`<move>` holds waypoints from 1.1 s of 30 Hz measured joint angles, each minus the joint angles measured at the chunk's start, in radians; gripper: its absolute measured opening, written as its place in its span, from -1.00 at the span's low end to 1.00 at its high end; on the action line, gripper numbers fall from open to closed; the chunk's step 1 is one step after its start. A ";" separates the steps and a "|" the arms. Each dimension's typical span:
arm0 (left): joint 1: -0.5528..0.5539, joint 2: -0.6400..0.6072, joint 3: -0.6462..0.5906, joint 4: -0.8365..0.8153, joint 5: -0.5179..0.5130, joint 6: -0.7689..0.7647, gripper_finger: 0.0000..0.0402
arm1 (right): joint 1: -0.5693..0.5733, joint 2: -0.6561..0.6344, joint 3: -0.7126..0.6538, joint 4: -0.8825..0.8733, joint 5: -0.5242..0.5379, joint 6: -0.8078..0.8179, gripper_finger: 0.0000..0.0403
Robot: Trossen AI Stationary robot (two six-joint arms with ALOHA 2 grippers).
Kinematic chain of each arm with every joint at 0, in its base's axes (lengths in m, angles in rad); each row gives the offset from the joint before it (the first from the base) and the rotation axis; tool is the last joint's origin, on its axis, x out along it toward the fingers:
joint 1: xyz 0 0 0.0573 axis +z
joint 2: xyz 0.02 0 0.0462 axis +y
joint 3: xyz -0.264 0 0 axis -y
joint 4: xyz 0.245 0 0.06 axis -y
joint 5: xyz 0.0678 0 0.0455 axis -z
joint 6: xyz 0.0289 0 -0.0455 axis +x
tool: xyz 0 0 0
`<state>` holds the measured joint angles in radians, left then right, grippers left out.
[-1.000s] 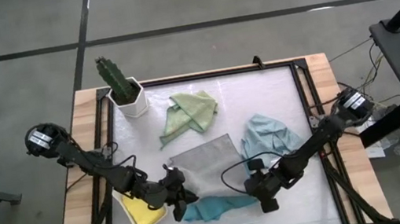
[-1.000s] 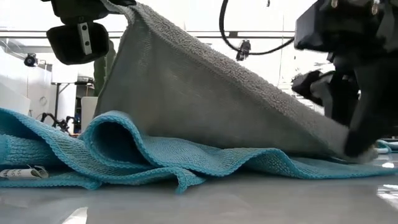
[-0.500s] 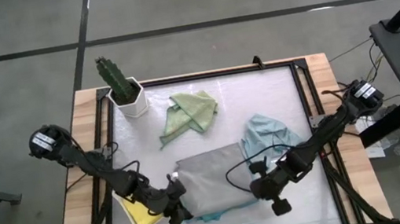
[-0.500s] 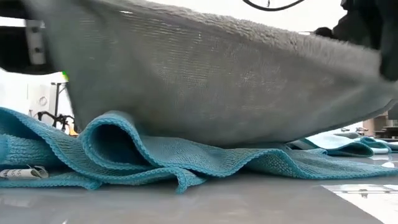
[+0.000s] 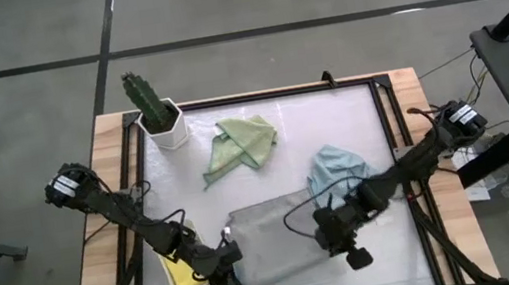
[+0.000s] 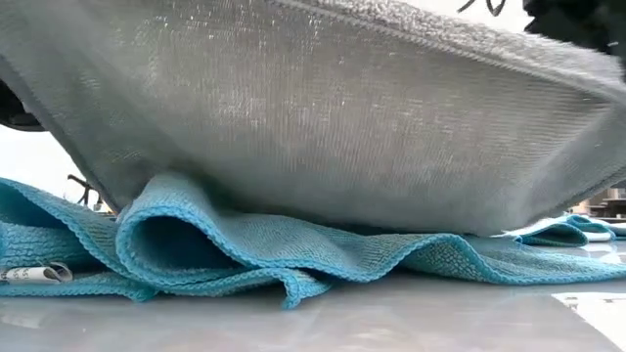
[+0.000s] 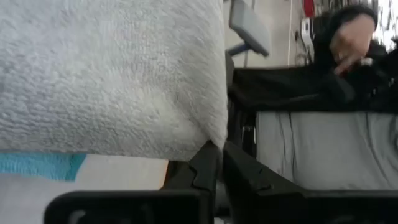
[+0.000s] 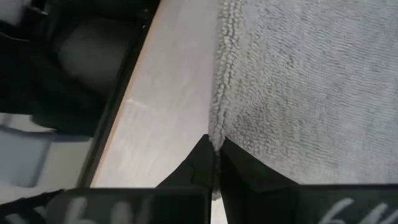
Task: Fold microfiber towels
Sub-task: Fold the gray microfiber towel
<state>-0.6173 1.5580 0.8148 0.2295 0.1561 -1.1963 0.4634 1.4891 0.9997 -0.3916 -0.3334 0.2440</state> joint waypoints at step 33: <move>0.090 0.060 0.252 -0.435 -0.353 0.653 -0.44 | -0.167 0.001 -0.001 0.073 -0.039 0.008 -0.96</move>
<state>-0.5277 1.6184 1.0671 -0.2055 -0.1973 -0.5431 0.2965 1.4899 0.9985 -0.3183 -0.3721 0.2515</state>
